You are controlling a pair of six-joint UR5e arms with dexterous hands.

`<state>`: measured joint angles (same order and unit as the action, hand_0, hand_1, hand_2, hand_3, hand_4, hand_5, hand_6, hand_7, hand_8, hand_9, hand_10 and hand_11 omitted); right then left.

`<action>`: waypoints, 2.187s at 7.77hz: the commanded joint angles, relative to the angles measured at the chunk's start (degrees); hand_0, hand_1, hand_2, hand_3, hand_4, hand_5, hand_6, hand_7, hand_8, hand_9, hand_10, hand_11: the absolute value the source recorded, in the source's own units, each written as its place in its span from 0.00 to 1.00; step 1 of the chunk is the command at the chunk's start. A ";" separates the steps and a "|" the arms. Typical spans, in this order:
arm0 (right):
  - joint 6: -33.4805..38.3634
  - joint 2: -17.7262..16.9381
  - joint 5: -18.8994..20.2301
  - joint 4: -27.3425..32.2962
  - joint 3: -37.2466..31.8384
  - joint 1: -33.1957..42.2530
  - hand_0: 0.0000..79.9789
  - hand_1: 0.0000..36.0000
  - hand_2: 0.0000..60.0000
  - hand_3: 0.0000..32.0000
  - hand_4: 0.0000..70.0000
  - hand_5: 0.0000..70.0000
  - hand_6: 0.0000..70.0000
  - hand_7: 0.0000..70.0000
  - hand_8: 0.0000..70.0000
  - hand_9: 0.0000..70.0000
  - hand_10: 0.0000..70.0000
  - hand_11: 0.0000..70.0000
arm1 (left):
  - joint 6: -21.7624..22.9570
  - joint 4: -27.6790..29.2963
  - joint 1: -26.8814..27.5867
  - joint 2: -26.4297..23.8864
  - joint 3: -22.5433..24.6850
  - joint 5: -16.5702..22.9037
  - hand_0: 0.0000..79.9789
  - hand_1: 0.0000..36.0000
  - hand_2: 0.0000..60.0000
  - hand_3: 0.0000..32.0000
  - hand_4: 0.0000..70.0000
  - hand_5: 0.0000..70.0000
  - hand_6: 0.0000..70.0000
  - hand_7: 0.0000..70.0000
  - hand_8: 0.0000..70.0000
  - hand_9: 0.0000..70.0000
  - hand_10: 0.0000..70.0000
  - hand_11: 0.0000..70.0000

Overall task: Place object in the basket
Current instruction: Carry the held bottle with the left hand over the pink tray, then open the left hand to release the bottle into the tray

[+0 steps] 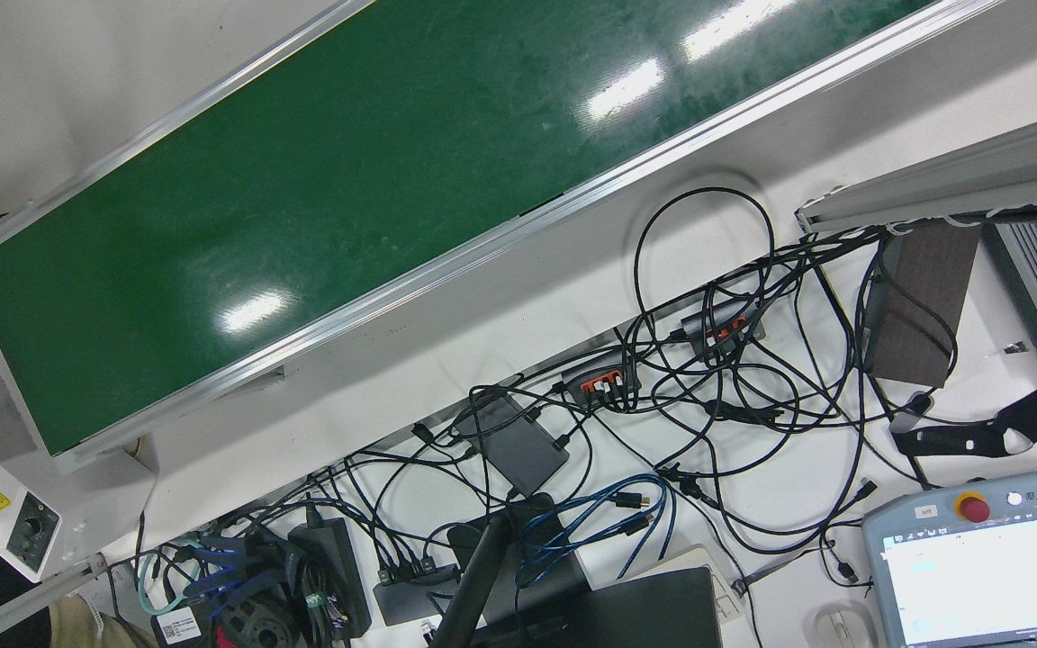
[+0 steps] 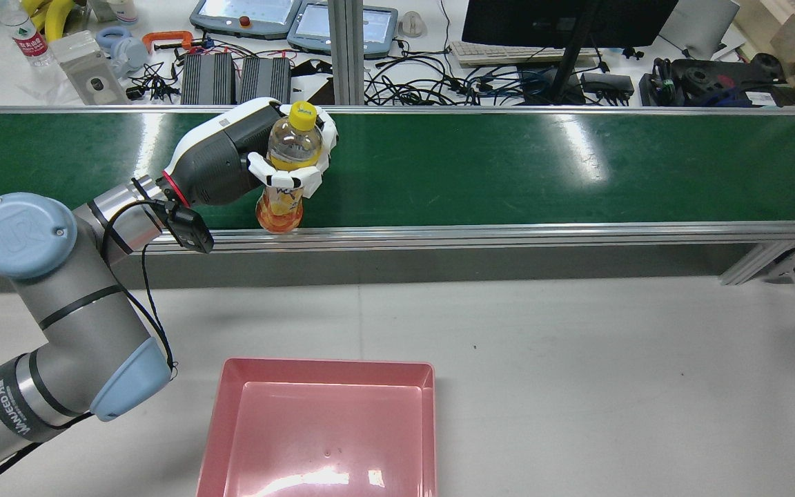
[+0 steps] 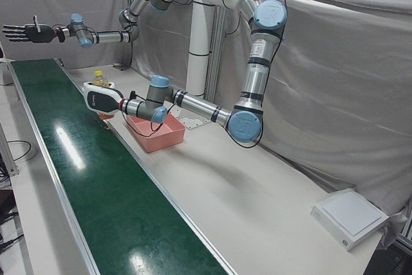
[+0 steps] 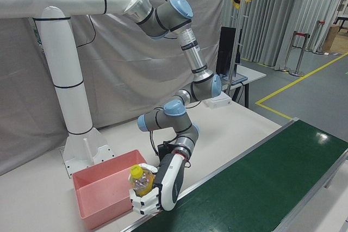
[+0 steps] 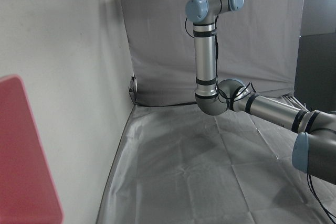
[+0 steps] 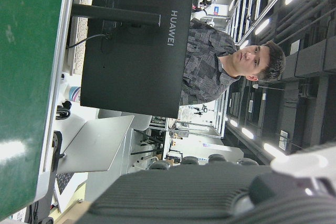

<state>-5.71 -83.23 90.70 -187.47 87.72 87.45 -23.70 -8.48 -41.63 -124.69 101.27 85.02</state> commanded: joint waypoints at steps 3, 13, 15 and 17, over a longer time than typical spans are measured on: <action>0.00 0.00 0.00 0.00 0.00 0.00 0.00 0.00 0.00 0.00 0.00 0.00 0.00 0.00 0.00 0.00 0.00 0.00 | -5.37 -3.65 10.06 7.58 10.78 -0.20 0.70 0.79 1.00 0.00 0.56 1.00 0.60 1.00 0.86 1.00 1.00 1.00; 0.00 0.00 0.00 0.00 0.00 0.00 0.00 0.00 0.00 0.00 0.00 0.00 0.00 0.00 0.00 0.00 0.00 0.00 | -8.65 2.39 21.04 11.22 14.92 -0.20 0.66 0.25 0.00 0.00 0.09 0.07 0.04 0.06 0.01 0.01 0.07 0.13; 0.00 0.00 0.00 0.00 0.00 0.00 0.00 0.00 0.00 0.00 0.00 0.00 0.00 0.00 0.00 0.00 0.00 0.00 | -8.65 3.29 21.15 11.22 14.92 -0.12 0.67 0.14 0.00 0.00 0.07 0.02 0.03 0.03 0.00 0.00 0.01 0.04; 0.00 0.00 0.00 0.00 0.00 0.00 0.00 0.00 0.00 0.00 0.00 0.00 0.00 0.00 0.00 0.00 0.00 0.00 | -8.38 3.56 20.89 11.13 15.62 -0.03 0.67 0.13 0.00 0.00 0.07 0.02 0.03 0.02 0.00 0.00 0.01 0.03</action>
<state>-5.71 -83.23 90.70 -187.47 87.72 87.45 -32.28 -5.27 -20.55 -113.49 116.19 84.87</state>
